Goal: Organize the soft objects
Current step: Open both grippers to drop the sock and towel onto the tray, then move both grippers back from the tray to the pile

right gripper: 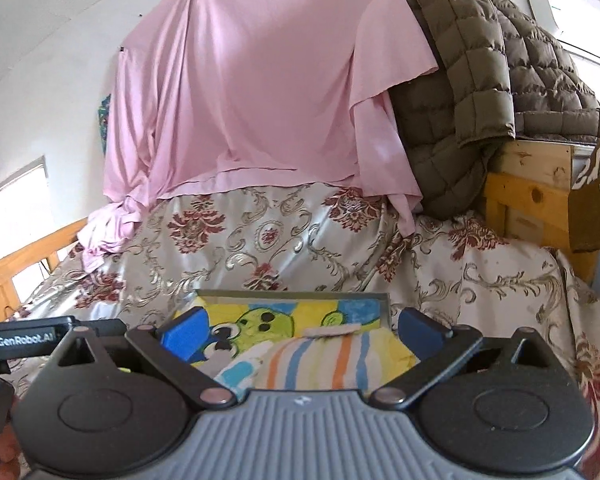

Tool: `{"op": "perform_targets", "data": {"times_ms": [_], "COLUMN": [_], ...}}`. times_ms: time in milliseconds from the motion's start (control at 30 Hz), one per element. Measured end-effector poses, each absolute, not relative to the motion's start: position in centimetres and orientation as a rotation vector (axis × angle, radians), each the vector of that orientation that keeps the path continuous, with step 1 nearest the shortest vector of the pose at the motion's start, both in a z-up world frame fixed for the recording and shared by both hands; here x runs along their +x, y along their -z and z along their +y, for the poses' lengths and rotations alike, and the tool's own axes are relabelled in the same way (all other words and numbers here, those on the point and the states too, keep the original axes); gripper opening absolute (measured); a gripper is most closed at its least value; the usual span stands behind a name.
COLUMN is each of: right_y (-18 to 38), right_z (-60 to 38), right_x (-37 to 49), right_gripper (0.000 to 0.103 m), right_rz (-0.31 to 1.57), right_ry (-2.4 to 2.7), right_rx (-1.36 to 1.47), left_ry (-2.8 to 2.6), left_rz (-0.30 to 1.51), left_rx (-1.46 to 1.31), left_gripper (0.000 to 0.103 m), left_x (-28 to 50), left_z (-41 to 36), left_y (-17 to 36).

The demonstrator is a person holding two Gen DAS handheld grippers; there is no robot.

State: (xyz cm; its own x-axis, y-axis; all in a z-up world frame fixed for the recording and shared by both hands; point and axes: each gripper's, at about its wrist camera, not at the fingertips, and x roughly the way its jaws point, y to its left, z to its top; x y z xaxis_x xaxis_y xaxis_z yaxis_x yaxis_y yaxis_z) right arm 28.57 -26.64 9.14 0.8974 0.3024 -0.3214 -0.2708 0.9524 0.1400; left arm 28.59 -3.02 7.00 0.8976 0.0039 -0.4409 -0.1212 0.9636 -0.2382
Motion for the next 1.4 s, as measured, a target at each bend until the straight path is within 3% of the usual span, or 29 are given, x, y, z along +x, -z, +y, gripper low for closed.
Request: {"op": "perform_targets", "data": {"times_ms": [700, 1400], "right_y": [-7.1, -1.4], "right_z": [-27.9, -24.0], "right_x": [14.3, 11.6], "right_gripper": [0.103, 0.103], "right_rz": [0.227, 0.562], "right_ry": [-0.245, -0.22], "right_rx": [0.131, -0.009], "left_ry": [-0.045, -0.033], "left_rz": [0.442, 0.576], "left_rx": [-0.318, -0.183], "left_gripper": [0.102, 0.102], "left_x": [13.4, 9.7], "left_z": [-1.2, -1.9], "left_y": [-5.0, 1.7]}}
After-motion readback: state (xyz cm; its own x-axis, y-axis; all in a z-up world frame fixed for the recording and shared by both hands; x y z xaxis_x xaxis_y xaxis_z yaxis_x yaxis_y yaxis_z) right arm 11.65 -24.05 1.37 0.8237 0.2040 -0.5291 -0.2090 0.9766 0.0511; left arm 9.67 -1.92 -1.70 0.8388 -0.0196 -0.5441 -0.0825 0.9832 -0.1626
